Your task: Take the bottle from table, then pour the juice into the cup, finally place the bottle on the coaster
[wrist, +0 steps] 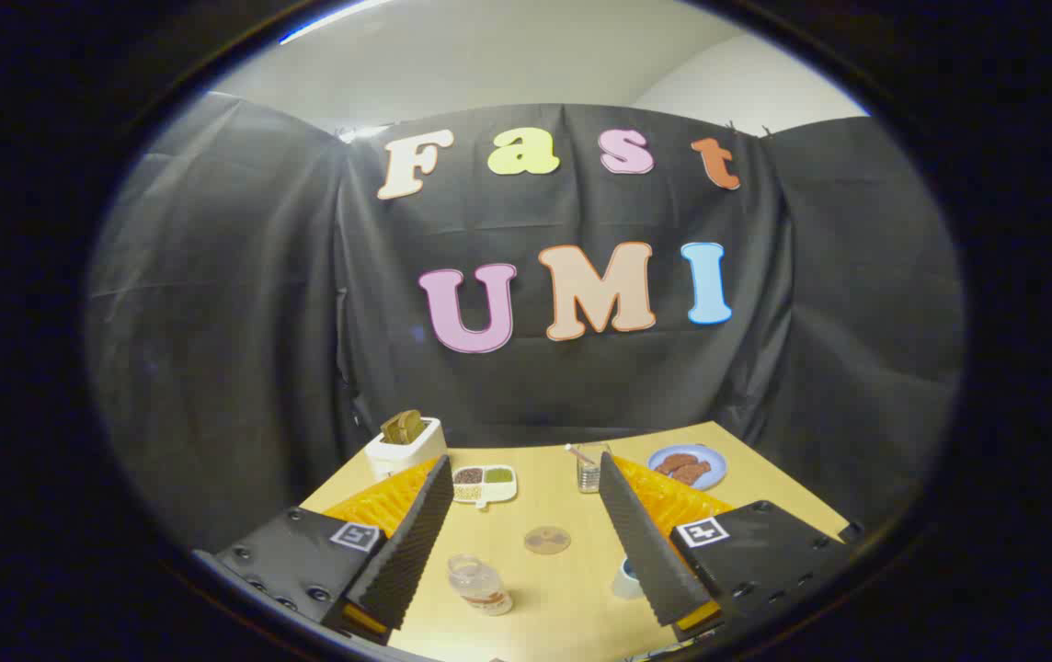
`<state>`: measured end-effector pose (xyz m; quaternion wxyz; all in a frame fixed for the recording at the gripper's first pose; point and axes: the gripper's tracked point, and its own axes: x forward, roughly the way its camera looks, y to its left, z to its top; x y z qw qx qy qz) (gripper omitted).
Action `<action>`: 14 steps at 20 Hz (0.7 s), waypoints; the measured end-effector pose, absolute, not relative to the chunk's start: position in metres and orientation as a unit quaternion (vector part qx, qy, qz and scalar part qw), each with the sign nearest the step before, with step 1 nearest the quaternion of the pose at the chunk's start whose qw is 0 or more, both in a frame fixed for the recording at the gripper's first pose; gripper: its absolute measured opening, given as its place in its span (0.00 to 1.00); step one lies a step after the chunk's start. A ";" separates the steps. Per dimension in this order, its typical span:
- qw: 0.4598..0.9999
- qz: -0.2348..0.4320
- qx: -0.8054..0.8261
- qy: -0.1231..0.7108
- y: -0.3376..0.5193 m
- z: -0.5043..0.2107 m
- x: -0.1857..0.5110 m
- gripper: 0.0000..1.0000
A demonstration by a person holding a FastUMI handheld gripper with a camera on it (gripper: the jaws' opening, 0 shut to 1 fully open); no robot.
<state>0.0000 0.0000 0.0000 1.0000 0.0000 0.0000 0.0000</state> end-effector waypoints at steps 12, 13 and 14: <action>0.998 -0.053 -0.010 0.028 0.009 -0.051 -0.026 1.00; 0.998 -0.056 -0.019 0.032 0.008 -0.057 -0.027 1.00; 0.997 -0.057 -0.026 0.036 0.007 -0.063 -0.029 1.00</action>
